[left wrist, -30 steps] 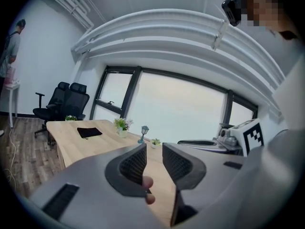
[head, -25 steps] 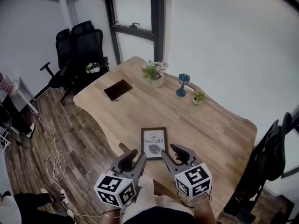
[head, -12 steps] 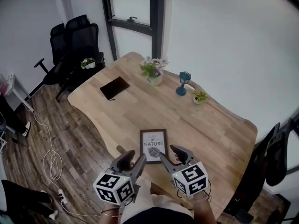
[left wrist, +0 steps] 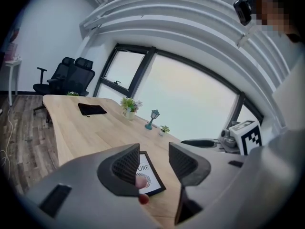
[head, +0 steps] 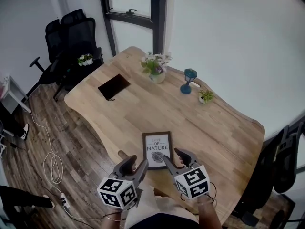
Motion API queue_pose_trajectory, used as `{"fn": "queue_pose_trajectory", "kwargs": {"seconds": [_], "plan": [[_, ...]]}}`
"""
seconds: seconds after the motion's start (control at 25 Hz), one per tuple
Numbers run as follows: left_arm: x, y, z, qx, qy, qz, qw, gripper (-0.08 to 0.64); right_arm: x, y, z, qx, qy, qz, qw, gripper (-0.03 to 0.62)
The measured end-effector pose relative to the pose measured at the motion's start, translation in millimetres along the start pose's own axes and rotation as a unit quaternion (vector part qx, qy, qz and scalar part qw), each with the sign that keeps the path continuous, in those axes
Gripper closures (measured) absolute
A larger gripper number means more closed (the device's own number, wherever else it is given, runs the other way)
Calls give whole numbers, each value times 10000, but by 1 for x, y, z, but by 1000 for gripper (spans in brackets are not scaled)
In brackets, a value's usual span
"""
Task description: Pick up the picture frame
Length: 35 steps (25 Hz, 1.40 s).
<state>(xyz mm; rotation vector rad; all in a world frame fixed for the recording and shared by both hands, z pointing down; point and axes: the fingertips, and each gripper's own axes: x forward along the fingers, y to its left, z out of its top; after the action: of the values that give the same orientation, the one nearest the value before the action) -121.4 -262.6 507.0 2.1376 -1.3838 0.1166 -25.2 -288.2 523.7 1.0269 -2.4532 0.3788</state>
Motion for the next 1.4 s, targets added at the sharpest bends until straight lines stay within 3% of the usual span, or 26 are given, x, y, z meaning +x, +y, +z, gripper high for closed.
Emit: {"fn": "queue_pose_trajectory", "kwargs": {"seconds": [1.4], "plan": [[77,72,-69,-574,931,266,9936,385,82,-48,-77,585,889,-245,9940,433]]}}
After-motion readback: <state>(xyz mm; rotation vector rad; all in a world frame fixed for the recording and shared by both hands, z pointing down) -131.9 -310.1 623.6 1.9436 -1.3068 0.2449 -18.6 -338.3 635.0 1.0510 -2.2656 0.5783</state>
